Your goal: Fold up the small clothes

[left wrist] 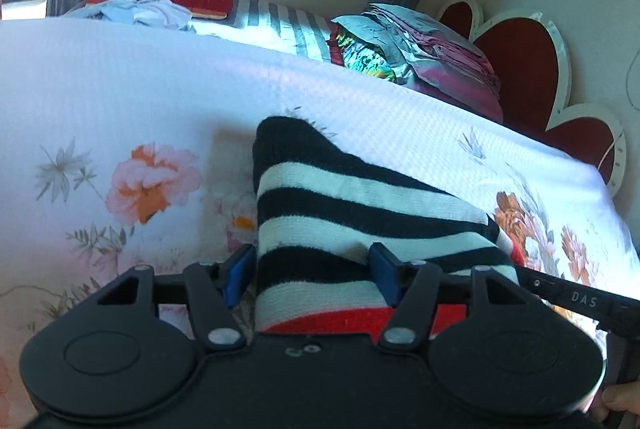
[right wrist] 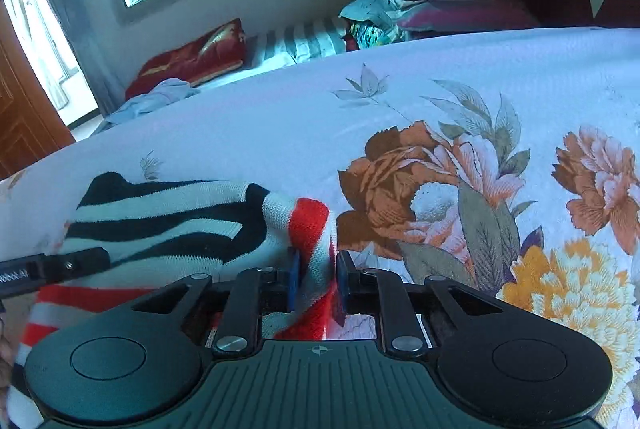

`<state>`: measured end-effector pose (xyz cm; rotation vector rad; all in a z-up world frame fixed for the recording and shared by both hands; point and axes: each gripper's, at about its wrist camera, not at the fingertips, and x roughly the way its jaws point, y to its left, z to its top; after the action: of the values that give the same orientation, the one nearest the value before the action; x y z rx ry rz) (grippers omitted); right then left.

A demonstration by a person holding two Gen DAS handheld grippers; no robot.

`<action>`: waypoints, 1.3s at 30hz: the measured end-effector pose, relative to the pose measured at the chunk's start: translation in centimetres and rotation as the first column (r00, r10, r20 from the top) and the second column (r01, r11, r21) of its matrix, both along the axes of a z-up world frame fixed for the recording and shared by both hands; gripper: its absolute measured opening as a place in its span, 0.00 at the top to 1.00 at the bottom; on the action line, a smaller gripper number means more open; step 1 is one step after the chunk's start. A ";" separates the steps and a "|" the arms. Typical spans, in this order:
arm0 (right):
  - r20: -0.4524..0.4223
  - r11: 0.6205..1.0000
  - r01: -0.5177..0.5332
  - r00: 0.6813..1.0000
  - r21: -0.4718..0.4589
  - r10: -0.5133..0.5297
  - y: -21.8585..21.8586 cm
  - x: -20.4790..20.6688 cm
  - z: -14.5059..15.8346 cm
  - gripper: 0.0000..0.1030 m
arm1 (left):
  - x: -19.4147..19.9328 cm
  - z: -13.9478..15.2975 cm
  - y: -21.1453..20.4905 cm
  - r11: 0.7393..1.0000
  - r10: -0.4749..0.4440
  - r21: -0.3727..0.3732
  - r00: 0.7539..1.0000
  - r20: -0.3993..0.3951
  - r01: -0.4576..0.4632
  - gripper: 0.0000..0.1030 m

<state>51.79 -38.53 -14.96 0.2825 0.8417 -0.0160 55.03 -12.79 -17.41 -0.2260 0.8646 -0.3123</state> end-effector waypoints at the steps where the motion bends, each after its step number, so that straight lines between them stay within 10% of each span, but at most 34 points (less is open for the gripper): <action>1: -0.001 1.000 -0.010 1.000 -0.014 0.010 0.1 0.0 0.1 0.83 | 0.0 0.1 0.2 1.000 0.000 -0.003 1.000 -0.003 0.000 0.37; 14: 0.111 0.993 -0.115 0.987 -0.006 0.114 2.1 -4.5 5.3 0.83 | -4.7 3.8 -0.1 0.995 -0.061 0.090 0.992 0.112 0.051 0.38; 23: 0.051 0.992 -0.124 0.991 -0.023 0.125 2.8 -7.5 2.4 0.83 | -9.5 2.7 -0.4 0.986 -0.110 0.141 0.986 0.128 0.091 0.35; 39: 0.030 0.989 -0.052 0.998 0.138 0.048 0.2 -14.4 3.2 0.83 | -11.6 2.6 1.9 0.991 -0.118 0.067 0.990 0.081 0.112 0.30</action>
<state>37.35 -38.36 -11.78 0.3913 0.8240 0.0932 43.39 -10.86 -14.85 -0.1038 0.8034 -0.3990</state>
